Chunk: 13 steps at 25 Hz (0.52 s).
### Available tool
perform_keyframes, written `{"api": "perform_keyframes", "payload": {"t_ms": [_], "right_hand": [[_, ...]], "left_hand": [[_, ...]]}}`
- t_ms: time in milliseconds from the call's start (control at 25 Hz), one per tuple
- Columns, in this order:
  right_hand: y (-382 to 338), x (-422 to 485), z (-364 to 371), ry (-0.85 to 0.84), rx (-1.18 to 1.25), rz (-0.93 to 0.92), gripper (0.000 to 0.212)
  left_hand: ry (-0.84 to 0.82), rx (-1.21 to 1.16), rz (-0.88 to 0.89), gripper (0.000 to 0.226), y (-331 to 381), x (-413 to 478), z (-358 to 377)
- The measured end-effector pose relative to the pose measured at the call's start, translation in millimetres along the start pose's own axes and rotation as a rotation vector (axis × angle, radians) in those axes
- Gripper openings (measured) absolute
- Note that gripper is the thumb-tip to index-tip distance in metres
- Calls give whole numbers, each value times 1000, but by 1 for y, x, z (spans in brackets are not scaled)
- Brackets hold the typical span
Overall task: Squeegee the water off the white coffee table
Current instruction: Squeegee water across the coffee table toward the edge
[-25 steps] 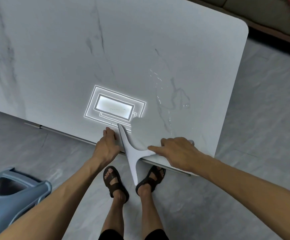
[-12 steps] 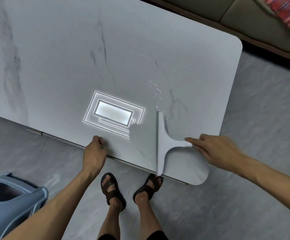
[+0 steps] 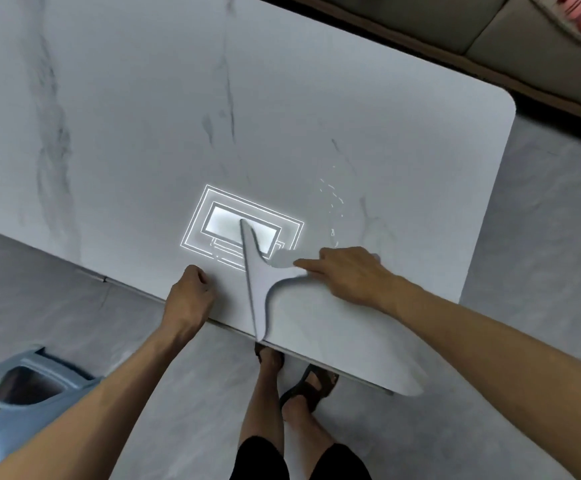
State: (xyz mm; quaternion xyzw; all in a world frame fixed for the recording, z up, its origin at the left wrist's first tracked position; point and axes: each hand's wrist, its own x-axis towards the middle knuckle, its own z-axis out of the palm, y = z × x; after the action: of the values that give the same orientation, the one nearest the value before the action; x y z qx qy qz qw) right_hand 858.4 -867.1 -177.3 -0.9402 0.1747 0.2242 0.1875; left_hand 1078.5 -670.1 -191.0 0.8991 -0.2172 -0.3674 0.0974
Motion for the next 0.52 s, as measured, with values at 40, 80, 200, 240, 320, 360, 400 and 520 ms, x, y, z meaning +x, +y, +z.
{"api": "perform_keyframes", "payload": {"t_ms": [40, 80, 200, 240, 320, 360, 400, 520], "right_hand": [[25, -14, -4, -5, 27, 66, 64], [49, -31, -8, -21, 58, 144, 60], [110, -88, -12, -47, 82, 337, 48], [125, -107, -14, -32, 95, 387, 43], [144, -141, -19, -16, 111, 460, 40], [146, -152, -22, -5, 94, 478, 41], [146, -159, -27, 25, 84, 494, 40], [151, -144, -53, 192, 195, 578, 38]], "left_hand": [[-26, 2, 6, 7, 12, 5, 2], [-38, 6, 25, 4, 25, 11, 5], [-42, -5, 106, 22, 69, 24, 17], [-43, -9, 152, 25, 85, 31, 21], [-72, -5, 220, 23, 114, 40, 25], [-93, -13, 228, 18, 126, 46, 25], [-106, -4, 253, 12, 136, 52, 24], [-132, 55, 362, 16, 164, 70, 25]]}}
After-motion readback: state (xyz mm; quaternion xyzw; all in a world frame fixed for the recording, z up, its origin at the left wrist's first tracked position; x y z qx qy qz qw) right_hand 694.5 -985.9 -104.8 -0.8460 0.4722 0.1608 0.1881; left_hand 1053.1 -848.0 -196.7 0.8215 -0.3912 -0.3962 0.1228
